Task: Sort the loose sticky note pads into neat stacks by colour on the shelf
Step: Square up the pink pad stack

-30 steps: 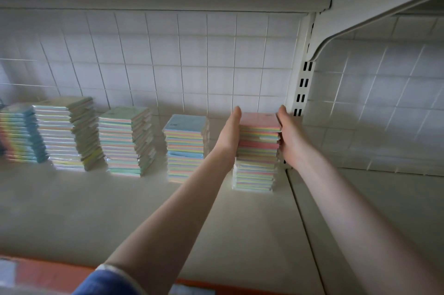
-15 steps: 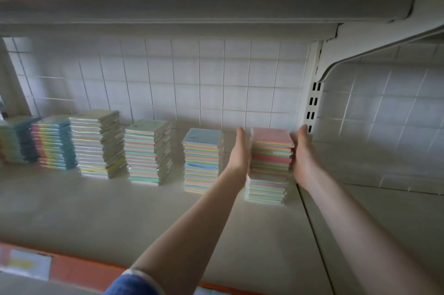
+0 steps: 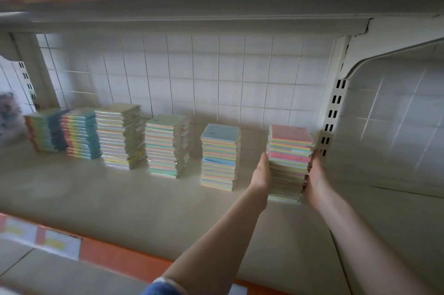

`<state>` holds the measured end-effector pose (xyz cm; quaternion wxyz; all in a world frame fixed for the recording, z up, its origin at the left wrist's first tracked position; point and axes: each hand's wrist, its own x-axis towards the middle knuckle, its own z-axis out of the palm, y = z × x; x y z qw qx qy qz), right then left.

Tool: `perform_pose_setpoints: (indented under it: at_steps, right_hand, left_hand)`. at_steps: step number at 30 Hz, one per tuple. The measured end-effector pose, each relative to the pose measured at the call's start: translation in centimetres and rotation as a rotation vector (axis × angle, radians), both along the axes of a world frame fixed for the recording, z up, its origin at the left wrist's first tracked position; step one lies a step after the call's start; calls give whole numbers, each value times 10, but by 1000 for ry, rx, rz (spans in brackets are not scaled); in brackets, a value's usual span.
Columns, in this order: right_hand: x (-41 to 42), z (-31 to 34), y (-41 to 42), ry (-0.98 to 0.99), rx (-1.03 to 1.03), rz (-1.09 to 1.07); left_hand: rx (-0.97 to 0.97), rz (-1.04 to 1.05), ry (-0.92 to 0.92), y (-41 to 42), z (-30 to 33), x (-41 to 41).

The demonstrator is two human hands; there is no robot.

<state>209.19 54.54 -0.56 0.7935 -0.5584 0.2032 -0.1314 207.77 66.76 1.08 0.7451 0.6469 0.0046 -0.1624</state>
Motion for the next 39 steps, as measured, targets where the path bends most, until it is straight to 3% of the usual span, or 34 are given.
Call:
perform_pose_setpoints:
  at_steps: [12,20,30,39]
  right_hand:
    - [-21,3,-7,-32,-2,-39]
    - [-62,-18,-7,107,-216,-56]
    - [-93,-18,44,30,-353,-195]
    - [-68,-15,111,63,-447,-201]
  left_hand:
    - [65,86,-63,4,-4,-10]
    - [256,117,-209,27,-7,-56]
    - [493,63,-291,85,-11,-59]
    - [557,117,-345,175,-9,-27]
